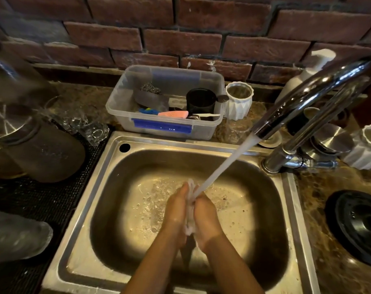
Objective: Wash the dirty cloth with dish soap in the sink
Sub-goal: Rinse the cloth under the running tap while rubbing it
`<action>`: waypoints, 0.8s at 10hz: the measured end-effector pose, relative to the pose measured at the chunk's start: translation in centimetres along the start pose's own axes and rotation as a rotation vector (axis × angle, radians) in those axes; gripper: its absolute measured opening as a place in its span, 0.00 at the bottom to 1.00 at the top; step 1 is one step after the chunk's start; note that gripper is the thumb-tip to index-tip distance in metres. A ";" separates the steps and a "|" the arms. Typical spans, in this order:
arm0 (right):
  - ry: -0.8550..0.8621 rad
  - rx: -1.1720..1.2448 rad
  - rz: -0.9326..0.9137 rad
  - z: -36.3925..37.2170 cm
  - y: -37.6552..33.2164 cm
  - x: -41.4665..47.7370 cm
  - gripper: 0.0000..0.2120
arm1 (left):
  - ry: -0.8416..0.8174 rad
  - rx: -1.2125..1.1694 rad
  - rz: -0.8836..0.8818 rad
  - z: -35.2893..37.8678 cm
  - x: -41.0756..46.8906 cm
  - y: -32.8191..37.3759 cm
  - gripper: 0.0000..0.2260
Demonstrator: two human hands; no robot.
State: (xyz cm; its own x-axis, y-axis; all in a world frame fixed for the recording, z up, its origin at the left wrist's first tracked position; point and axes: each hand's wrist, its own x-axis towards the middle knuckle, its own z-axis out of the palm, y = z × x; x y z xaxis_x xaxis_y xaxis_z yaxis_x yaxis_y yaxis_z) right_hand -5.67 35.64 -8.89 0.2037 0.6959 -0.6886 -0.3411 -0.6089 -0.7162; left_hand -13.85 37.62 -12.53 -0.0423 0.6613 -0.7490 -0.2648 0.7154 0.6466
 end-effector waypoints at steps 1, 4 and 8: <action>0.077 -0.097 -0.121 -2.2 0.2 1.5 0.13 | -0.064 0.114 0.079 0.6 1.1 1.9 0.13; 0.179 0.066 -0.218 -1.8 0.4 2.1 0.06 | -0.283 -0.282 -0.199 0.8 -0.4 2.4 0.26; 0.222 0.010 -0.319 -0.2 1.4 0.2 0.09 | 0.073 -0.116 -0.038 2.2 0.4 1.7 0.19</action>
State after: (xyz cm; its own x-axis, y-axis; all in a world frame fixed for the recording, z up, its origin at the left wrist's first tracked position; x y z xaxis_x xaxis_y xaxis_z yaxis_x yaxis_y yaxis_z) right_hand -5.97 34.84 -10.04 0.4944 0.7495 -0.4402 -0.2373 -0.3708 -0.8979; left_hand -12.15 39.57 -11.42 -0.0988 0.6134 -0.7835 -0.3767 0.7057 0.6000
